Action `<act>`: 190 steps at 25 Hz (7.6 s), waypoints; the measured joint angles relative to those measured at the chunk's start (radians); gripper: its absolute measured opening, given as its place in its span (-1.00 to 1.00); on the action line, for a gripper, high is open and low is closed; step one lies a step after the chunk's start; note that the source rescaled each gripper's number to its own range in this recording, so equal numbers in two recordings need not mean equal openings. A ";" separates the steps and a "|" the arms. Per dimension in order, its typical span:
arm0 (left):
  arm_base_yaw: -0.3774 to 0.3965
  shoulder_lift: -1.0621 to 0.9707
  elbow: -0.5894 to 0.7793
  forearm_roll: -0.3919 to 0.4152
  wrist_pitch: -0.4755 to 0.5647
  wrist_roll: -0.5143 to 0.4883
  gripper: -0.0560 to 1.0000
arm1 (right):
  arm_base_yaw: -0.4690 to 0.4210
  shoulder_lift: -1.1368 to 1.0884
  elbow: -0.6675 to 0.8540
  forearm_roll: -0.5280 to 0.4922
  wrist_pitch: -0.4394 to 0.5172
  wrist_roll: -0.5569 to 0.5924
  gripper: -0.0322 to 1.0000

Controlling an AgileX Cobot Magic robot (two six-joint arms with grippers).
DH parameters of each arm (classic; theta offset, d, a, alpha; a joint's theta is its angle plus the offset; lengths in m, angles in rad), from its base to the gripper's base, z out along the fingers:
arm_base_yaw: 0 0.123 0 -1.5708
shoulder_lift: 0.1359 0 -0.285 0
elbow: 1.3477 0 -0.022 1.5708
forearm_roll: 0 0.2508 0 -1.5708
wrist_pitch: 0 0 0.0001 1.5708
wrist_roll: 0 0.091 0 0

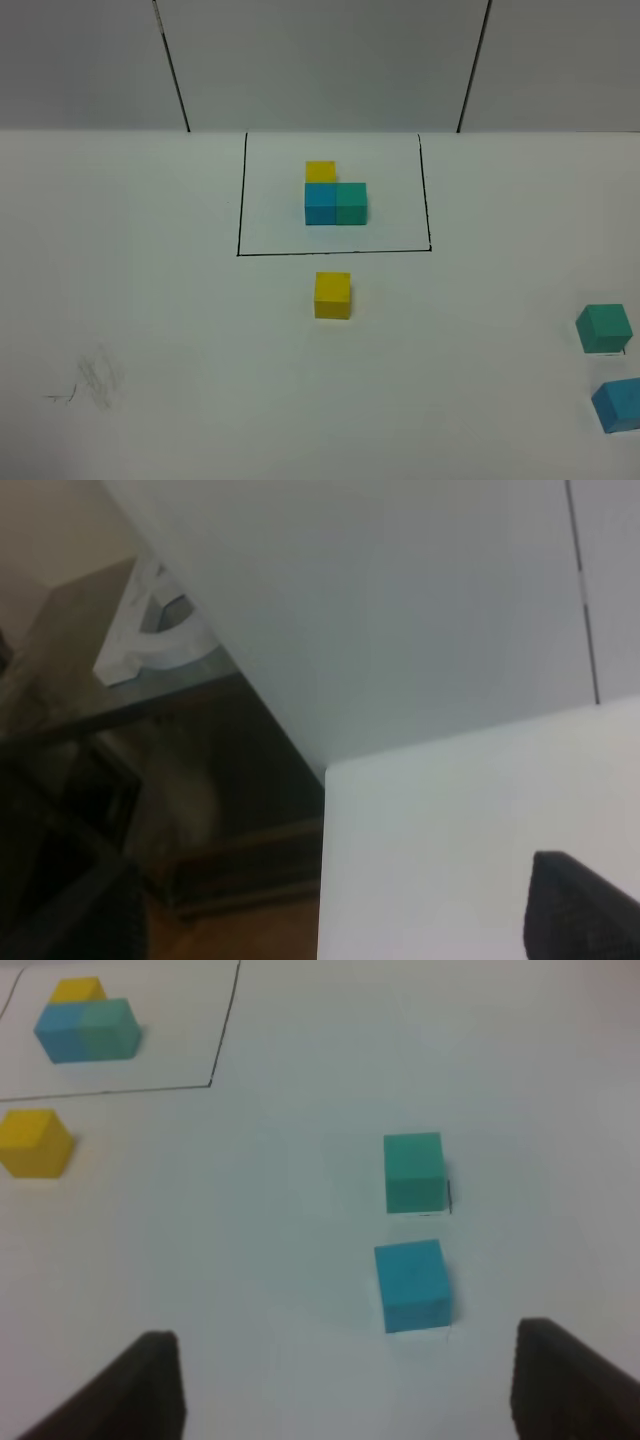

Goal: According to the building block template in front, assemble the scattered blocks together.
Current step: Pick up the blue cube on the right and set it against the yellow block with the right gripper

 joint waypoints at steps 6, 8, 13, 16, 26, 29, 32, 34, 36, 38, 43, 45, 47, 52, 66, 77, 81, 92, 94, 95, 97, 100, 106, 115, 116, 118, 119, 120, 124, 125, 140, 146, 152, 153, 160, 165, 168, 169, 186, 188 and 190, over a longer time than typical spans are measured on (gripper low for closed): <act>0.000 -0.299 0.311 0.008 0.000 -0.130 0.49 | 0.000 0.000 0.000 0.000 0.000 0.000 0.22; 0.000 -0.392 0.404 -0.026 0.000 -0.183 0.49 | 0.000 0.000 0.000 0.000 0.000 0.000 0.22; 0.000 -0.569 0.623 -0.151 0.001 -0.262 0.49 | 0.000 0.000 0.000 0.000 0.000 0.000 0.22; 0.000 -0.616 0.724 -0.160 0.001 -0.314 0.49 | 0.000 0.000 0.000 0.000 0.000 0.000 0.22; 0.000 -0.696 0.970 -0.235 -0.105 -0.398 0.49 | 0.000 0.000 0.000 0.000 0.000 0.000 0.22; 0.000 -0.697 1.005 -0.235 -0.114 -0.405 0.49 | 0.000 0.000 0.000 0.000 0.000 0.000 0.22; 0.000 -0.698 1.014 -0.236 -0.114 -0.426 0.49 | 0.000 0.000 0.000 0.000 0.000 0.000 0.22; 0.000 -0.700 1.015 -0.236 -0.114 -0.430 0.49 | 0.000 0.000 0.000 0.000 0.000 0.000 0.22; 0.000 -0.700 1.015 -0.238 -0.115 -0.430 0.49 | 0.000 0.000 0.000 0.000 0.000 0.000 0.22; 0.000 -0.700 1.015 -0.237 -0.115 -0.430 0.45 | 0.000 0.000 0.000 0.000 0.000 0.000 0.22; 0.007 -0.700 1.015 -0.239 -0.116 -0.430 0.34 | 0.000 0.000 0.000 0.000 0.000 0.000 0.22; 0.035 -0.700 1.015 -0.239 -0.116 -0.429 0.29 | 0.000 0.000 0.000 0.000 0.000 0.000 0.22; 0.069 -0.700 1.015 -0.239 -0.116 -0.429 0.24 | 0.000 0.000 0.000 0.000 0.000 0.000 0.22; 0.103 -0.700 1.015 -0.239 -0.116 -0.429 0.12 | 0.000 0.000 0.000 0.000 0.000 0.000 0.22; 0.103 -0.700 1.015 -0.239 -0.116 -0.429 0.07 | 0.000 0.000 0.000 0.000 0.000 0.000 0.22; 0.103 -0.700 1.015 -0.239 -0.116 -0.429 0.06 | 0.000 0.000 0.000 -0.001 0.000 0.001 0.25; 0.103 -0.700 1.015 -0.239 -0.116 -0.429 0.06 | 0.000 0.035 0.000 -0.016 0.000 0.002 0.67; 0.103 -0.700 1.015 -0.239 -0.117 -0.429 0.06 | 0.000 0.598 -0.174 -0.120 -0.075 0.029 0.91; 0.103 -0.700 1.015 -0.239 -0.117 -0.429 0.06 | 0.000 0.703 -0.198 -0.154 -0.087 0.030 0.84; 0.103 -0.700 1.015 -0.239 -0.117 -0.429 0.06 | 0.000 0.759 -0.208 -0.172 -0.092 0.032 0.82; 0.103 -0.700 1.015 -0.239 -0.117 -0.429 0.06 | 0.000 0.852 -0.223 -0.200 -0.110 0.040 0.79; 0.103 -0.700 1.015 -0.239 -0.117 -0.429 0.06 | 0.000 0.976 -0.227 -0.226 -0.141 0.056 0.78; 0.103 -0.700 1.015 -0.239 -0.117 -0.429 0.06 | 0.000 1.174 -0.228 -0.232 -0.213 0.059 0.77; 0.103 -0.700 1.015 -0.239 -0.117 -0.430 0.06 | 0.000 1.389 -0.214 -0.195 -0.373 0.060 0.77; 0.103 -0.700 1.015 -0.239 -0.117 -0.430 0.06 | 0.000 1.408 -0.207 -0.190 -0.391 0.060 0.77; 0.103 -0.700 1.015 -0.239 -0.117 -0.430 0.06 | 0.000 1.438 -0.190 -0.185 -0.421 0.060 0.77; 0.103 -0.700 1.015 -0.239 -0.117 -0.430 0.06 | 0.000 1.451 -0.180 -0.184 -0.443 0.060 0.77; 0.103 -0.700 1.015 -0.239 -0.117 -0.430 0.06 | 0.000 1.464 -0.168 -0.183 -0.464 0.060 0.77; 0.103 -0.700 1.015 -0.239 -0.117 -0.430 0.06 | 0.000 1.497 -0.126 -0.182 -0.533 0.060 0.77; 0.103 -0.700 1.015 -0.239 -0.117 -0.430 0.06 | 0.000 1.505 -0.124 -0.182 -0.538 0.060 0.77; 0.103 -0.700 1.015 -0.239 -0.117 -0.430 0.06 | 0.000 1.617 -0.121 -0.174 -0.619 0.060 0.22; 0.103 -0.700 1.015 -0.239 -0.117 -0.430 0.06 | 0.000 1.630 -0.123 -0.151 -0.617 0.060 -0.37; 0.103 -0.700 1.015 -0.239 -0.117 -0.430 0.06 | 0.011 1.624 -0.127 -0.119 -0.600 0.067 -0.37; 0.103 -0.700 1.015 -0.239 -0.117 -0.430 0.06 | 0.024 1.613 -0.127 -0.101 -0.583 0.080 -0.37; 0.103 -0.700 1.015 -0.239 -0.118 -0.430 0.06 | 0.261 1.488 -0.243 -0.112 -0.369 0.314 -0.37; 0.103 -0.700 1.015 -0.239 -0.118 -0.430 0.06 | 0.457 1.501 -0.388 -0.152 -0.271 0.569 -0.37; 0.103 -0.700 1.015 -0.239 -0.118 -0.430 0.06 | 0.554 1.551 -0.482 -0.202 -0.224 0.691 -0.37; 0.103 -0.700 1.015 -0.239 -0.118 -0.430 0.06 | 0.584 1.578 -0.510 -0.213 -0.211 0.725 -0.37; 0.103 -0.700 1.015 -0.238 -0.119 -0.429 0.06 | 0.818 1.998 -0.873 -0.258 -0.215 0.949 -0.37; 0.103 -0.700 1.015 -0.238 -0.119 -0.429 0.06 | 0.830 2.022 -0.892 -0.293 -0.223 0.942 -0.37; 0.103 -0.700 1.015 -0.238 -0.119 -0.429 0.06 | 0.838 2.050 -0.923 -0.316 -0.217 0.932 -0.37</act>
